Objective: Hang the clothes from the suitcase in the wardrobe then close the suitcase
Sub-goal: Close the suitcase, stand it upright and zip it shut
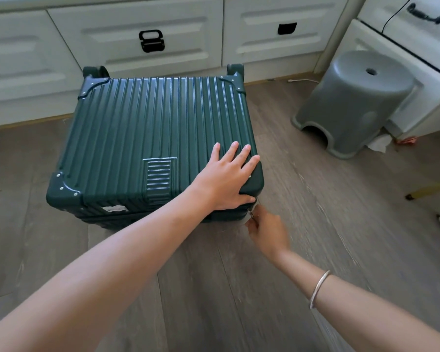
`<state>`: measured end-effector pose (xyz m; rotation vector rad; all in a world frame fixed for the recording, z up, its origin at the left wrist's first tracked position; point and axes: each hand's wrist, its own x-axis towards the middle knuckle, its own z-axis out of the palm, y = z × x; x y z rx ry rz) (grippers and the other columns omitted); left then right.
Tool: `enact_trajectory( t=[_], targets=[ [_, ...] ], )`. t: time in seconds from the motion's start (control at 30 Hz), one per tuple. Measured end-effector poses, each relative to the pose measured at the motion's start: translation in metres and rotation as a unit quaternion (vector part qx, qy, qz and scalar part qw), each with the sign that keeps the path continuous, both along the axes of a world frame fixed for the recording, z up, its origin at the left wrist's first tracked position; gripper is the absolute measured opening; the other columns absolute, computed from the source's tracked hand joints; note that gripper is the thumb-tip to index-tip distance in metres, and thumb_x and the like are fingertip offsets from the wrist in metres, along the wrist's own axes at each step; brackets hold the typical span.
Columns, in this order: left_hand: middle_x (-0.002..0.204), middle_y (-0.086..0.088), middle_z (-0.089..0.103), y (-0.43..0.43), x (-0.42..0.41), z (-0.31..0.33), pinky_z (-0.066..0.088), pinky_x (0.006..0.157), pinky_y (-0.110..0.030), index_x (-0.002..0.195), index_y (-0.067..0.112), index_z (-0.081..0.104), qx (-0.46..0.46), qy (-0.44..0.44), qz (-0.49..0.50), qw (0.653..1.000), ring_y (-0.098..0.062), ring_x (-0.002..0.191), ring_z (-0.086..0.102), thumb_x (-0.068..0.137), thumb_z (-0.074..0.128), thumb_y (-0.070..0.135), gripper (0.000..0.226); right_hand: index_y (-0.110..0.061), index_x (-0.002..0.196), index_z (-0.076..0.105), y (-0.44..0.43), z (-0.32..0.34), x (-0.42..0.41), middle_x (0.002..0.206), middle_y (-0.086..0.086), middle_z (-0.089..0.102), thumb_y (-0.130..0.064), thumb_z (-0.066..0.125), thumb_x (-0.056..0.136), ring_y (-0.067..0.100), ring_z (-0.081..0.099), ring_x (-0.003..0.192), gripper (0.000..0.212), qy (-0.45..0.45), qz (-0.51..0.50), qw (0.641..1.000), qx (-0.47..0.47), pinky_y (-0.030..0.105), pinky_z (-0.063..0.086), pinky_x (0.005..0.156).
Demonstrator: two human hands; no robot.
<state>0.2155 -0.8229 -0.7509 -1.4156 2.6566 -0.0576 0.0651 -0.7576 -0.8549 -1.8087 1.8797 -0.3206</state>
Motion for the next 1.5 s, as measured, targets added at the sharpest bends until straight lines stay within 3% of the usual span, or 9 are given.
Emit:
enact_trajectory(
  t=[0.23, 0.47, 0.57, 0.67, 0.9, 1.03, 1.17, 1.33, 1.5],
  targets=[
    [0.16, -0.015, 0.007, -0.001, -0.002, 0.002, 0.014, 0.114, -0.062, 0.153, 0.013, 0.005, 0.001, -0.012, -0.006, 1.0, -0.038, 0.147, 0.007, 0.085, 0.045, 0.067, 0.095, -0.018, 0.094, 0.067, -0.016, -0.004, -0.015, 0.08, 0.008, 0.072, -0.029, 0.046, 0.097, 0.03, 0.068, 0.076, 0.023, -0.023, -0.006, 0.999, 0.027, 0.039, 0.055, 0.067],
    [0.161, -0.013, 0.008, -0.006, -0.002, 0.005, 0.014, 0.115, -0.06, 0.153, 0.015, 0.006, 0.001, -0.003, -0.003, 1.0, -0.036, 0.148, 0.007, 0.084, 0.045, 0.069, 0.095, -0.014, 0.095, 0.07, -0.03, 0.005, -0.026, 0.082, 0.01, 0.071, -0.028, 0.048, 0.097, 0.033, 0.067, 0.077, 0.026, 0.077, -0.004, 0.996, -0.045, 0.031, 0.046, 0.058],
    [0.161, -0.011, 0.008, -0.013, -0.002, 0.01, 0.013, 0.116, -0.059, 0.153, 0.017, 0.007, 0.007, 0.01, 0.004, 1.0, -0.034, 0.148, 0.007, 0.083, 0.044, 0.07, 0.095, -0.012, 0.087, 0.061, -0.012, 0.001, -0.021, 0.07, 0.007, 0.068, -0.03, 0.044, 0.099, 0.031, 0.065, 0.061, 0.027, 0.13, 0.042, 0.984, -0.11, 0.03, 0.04, 0.049],
    [0.161, -0.009, 0.007, -0.017, -0.001, 0.015, 0.011, 0.116, -0.059, 0.154, 0.019, 0.007, 0.011, 0.019, 0.009, 1.0, -0.032, 0.148, 0.006, 0.083, 0.043, 0.071, 0.095, -0.011, 0.076, 0.058, -0.001, -0.001, -0.01, 0.058, 0.007, 0.063, -0.023, 0.057, 0.093, 0.029, 0.059, 0.046, 0.021, 0.112, 0.057, 0.981, -0.145, 0.025, 0.032, 0.043],
    [0.161, -0.009, 0.007, -0.013, -0.007, 0.004, 0.008, 0.116, -0.06, 0.153, 0.019, 0.006, 0.003, 0.02, 0.018, 1.0, -0.033, 0.149, 0.004, 0.084, 0.044, 0.069, 0.094, -0.01, 0.101, 0.058, -0.004, 0.006, 0.017, 0.09, 0.012, 0.07, -0.02, 0.042, 0.098, 0.034, 0.066, 0.081, 0.019, 0.102, 0.106, 0.986, -0.08, 0.031, 0.035, 0.059],
    [0.162, -0.009, 0.006, -0.006, -0.011, -0.007, 0.006, 0.117, -0.059, 0.154, 0.018, 0.007, -0.009, 0.026, 0.028, 0.999, -0.033, 0.149, 0.003, 0.085, 0.046, 0.067, 0.093, -0.012, 0.108, 0.061, -0.007, 0.014, 0.046, 0.101, 0.01, 0.07, -0.014, 0.041, 0.098, 0.031, 0.067, 0.091, 0.022, 0.153, 0.158, 0.974, -0.057, 0.03, 0.035, 0.063],
    [0.162, -0.005, 0.005, -0.003, -0.009, -0.006, 0.005, 0.118, -0.056, 0.154, 0.023, 0.006, -0.013, 0.032, 0.027, 0.999, -0.028, 0.149, 0.002, 0.082, 0.047, 0.07, 0.095, -0.006, 0.109, 0.063, -0.009, 0.018, 0.073, 0.106, 0.015, 0.069, -0.008, 0.04, 0.097, 0.035, 0.065, 0.096, 0.025, 0.137, 0.188, 0.972, -0.043, 0.032, 0.032, 0.064],
    [0.162, -0.001, 0.008, 0.015, 0.052, -0.005, 0.004, 0.119, -0.055, 0.152, 0.034, 0.012, -0.029, 0.076, 0.087, 0.993, -0.022, 0.15, 0.004, 0.071, 0.055, 0.076, 0.101, -0.01, 0.116, 0.059, -0.01, 0.018, 0.105, 0.114, 0.012, 0.065, -0.018, 0.039, 0.1, 0.033, 0.064, 0.101, 0.027, 0.142, 0.23, 0.962, -0.039, 0.033, 0.038, 0.067],
    [0.159, -0.005, 0.02, 0.036, 0.118, -0.019, 0.015, 0.121, -0.044, 0.151, 0.029, 0.02, -0.067, 0.067, 0.053, 0.994, -0.023, 0.148, 0.019, 0.071, 0.069, 0.059, 0.098, -0.011, 0.115, 0.059, -0.007, 0.01, 0.135, 0.106, 0.013, 0.068, -0.029, 0.035, 0.101, 0.036, 0.065, 0.09, 0.032, 0.076, 0.285, 0.955, -0.036, 0.034, 0.04, 0.063]
  ],
)
